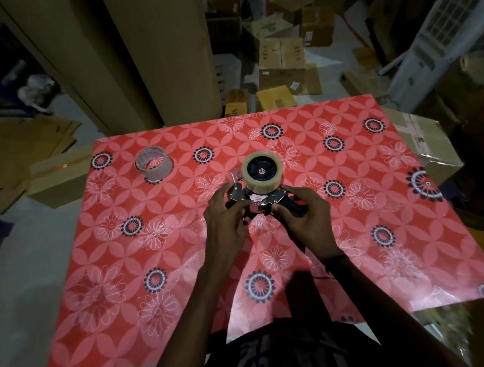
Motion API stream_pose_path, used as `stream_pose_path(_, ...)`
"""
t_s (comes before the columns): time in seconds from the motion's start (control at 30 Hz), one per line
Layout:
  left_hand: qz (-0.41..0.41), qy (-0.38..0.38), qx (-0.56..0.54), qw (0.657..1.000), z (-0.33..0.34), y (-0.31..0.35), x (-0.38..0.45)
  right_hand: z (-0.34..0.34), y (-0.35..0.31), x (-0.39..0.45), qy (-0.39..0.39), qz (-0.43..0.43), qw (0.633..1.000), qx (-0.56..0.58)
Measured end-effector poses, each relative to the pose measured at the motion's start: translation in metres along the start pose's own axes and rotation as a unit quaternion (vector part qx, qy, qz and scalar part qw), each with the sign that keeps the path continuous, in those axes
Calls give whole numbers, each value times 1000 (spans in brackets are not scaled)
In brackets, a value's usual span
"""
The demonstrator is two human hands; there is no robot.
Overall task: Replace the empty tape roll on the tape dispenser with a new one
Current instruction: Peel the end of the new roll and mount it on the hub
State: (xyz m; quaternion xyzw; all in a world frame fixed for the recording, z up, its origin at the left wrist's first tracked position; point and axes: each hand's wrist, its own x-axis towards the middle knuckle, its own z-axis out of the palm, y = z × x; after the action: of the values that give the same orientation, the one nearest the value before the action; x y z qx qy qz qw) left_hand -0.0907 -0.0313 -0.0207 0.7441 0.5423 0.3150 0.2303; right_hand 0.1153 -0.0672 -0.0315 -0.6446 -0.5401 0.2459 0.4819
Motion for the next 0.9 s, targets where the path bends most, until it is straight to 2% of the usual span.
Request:
stream_pose_path(0.23,-17,41,-33,998,-4,10,4,0,-5,0,3,8,1000,-18)
stream_pose_path(0.4,-37,25,-68,997,-5,23,-8,0,-7,2,4,15,1000,-13)
stream_pose_path(0.67,-93,107,-124,982,4,4,-9,1,-9,-2,1,22,1000,7)
stream_pose_path(0.9,-110,102,-151,977,12,7,8,-1,-12,-10,12,26,999,-18)
